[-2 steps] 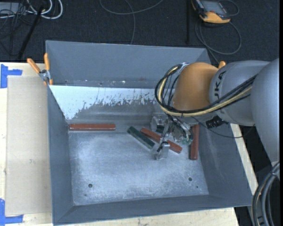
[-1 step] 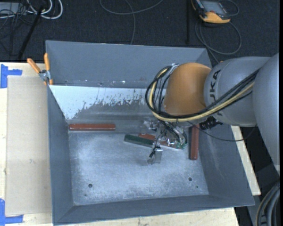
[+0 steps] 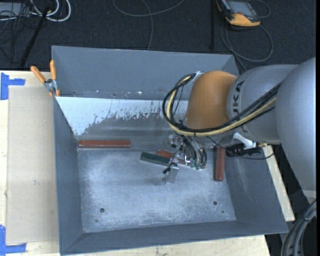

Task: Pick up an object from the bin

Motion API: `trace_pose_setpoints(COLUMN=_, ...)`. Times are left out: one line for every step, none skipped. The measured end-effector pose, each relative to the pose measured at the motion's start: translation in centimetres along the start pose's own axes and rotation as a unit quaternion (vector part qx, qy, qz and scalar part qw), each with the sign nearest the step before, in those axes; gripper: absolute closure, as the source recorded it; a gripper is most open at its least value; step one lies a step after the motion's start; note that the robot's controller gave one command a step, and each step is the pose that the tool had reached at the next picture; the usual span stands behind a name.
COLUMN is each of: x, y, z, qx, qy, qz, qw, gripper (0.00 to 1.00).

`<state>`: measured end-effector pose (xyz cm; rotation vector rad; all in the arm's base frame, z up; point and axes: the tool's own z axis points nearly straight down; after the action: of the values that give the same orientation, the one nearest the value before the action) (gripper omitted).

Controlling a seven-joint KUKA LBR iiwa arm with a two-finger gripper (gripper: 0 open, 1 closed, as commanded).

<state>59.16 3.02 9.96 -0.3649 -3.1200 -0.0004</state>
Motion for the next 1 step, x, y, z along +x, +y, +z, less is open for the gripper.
trace_pose_setpoints(x=-0.48, y=0.19, z=3.12, qx=0.001, qy=0.0014, qz=0.074, qw=0.9972, gripper=0.00)
